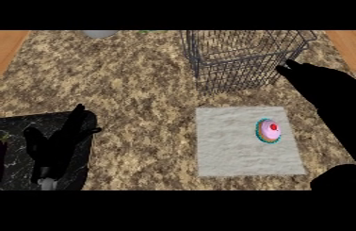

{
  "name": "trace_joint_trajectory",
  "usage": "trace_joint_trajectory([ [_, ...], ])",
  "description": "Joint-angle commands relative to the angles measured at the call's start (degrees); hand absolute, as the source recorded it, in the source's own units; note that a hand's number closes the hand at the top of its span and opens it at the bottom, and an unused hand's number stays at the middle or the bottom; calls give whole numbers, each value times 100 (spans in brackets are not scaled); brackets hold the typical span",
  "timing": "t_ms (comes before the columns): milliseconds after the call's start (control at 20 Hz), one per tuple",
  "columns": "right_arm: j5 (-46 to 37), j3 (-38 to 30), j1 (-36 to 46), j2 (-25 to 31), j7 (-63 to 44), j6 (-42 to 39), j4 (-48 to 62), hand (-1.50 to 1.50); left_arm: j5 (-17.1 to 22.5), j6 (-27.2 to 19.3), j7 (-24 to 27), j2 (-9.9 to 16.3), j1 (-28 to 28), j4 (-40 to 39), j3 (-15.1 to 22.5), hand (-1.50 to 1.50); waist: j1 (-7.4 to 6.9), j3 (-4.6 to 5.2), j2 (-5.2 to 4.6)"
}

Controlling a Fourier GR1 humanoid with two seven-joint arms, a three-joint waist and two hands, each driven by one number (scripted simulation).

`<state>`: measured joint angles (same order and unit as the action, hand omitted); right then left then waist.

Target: Pick the cupcake from the placemat and place it in the basket

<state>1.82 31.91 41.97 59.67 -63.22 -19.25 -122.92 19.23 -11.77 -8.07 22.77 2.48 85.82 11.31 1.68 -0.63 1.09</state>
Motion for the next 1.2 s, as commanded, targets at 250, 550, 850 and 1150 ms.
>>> trace_joint_trajectory([
  [250, -569, 231, -309, -185, -687, 206, 30, -150, -118, 35, -433, 54, 400, -553, 179, 0, -123, 72, -106],
  [550, -1130, 762, -631, -537, -620, 296, 490, -150, -36, 190, -577, 213, 283, -461, 50, 0, -221, 74, -126],
  [850, -1820, 904, -1237, -669, -148, 701, 708, -150, -254, -33, -532, -72, 528, -299, 327, 0, -199, 60, -116],
  [1150, -2047, 738, -1258, -766, 255, 658, 1079, -150, -231, 101, -431, -44, 444, -522, 206, 0, -223, 65, -138],
])
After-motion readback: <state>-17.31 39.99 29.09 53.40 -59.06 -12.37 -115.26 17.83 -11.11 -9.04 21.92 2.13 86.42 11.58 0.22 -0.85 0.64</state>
